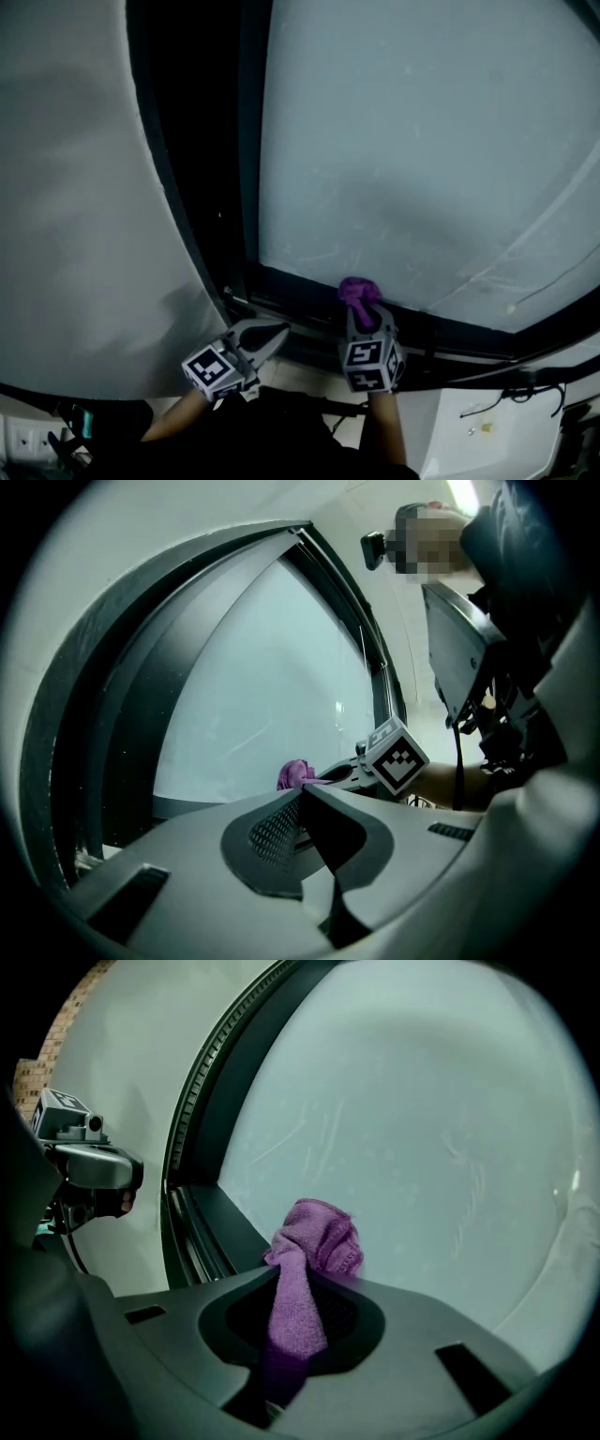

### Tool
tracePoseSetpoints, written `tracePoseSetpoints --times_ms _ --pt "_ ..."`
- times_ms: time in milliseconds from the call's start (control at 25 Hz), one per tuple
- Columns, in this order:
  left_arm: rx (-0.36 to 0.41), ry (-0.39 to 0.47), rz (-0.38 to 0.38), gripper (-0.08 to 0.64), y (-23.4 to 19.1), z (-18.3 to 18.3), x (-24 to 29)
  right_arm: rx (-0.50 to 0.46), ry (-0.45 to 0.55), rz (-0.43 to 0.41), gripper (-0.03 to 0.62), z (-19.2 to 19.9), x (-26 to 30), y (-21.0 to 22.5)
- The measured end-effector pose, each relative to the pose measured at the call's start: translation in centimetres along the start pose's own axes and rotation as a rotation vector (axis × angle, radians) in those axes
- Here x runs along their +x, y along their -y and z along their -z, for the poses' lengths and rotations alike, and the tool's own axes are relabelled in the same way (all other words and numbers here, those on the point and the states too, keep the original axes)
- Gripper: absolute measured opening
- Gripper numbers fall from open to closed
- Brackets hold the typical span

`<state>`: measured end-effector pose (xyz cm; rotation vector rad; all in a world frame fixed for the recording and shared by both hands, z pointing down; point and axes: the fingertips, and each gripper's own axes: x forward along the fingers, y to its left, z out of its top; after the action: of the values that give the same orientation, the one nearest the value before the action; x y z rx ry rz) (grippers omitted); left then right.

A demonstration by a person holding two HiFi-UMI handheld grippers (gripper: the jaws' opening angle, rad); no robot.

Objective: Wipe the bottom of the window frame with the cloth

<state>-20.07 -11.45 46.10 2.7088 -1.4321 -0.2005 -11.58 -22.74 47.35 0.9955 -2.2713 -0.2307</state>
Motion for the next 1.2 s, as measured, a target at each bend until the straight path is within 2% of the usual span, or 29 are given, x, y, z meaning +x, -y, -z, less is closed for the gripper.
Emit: tracePoseSetpoints --times_ms 240,600,800,1040,1200 --pt "0.001 0.009 0.037 0.0 0.5 -0.1 0.9 -0.005 -0.026 0.075 0.067 1.5 -0.7 1.7" --pt "-0.015 0.003 0.059 0.0 0.7 0.4 1.0 0.069 -0.058 0.188 0.067 3.7 -1.6 3.8" --pt "-0.014 0.007 0.072 0.0 0.7 0.2 1.0 0.05 -0.048 0.272 0.067 4.0 -2.2 4.8" --pt "-0.033 -0.005 0.094 0.0 0.9 0.7 0.7 0.112 -0.039 0.337 0.067 4.9 -2.8 5.7" --pt "-0.036 -0.02 0.115 0.0 1.1 1.0 0.4 0.183 0.022 0.406 0.066 4.9 -3.5 6.1"
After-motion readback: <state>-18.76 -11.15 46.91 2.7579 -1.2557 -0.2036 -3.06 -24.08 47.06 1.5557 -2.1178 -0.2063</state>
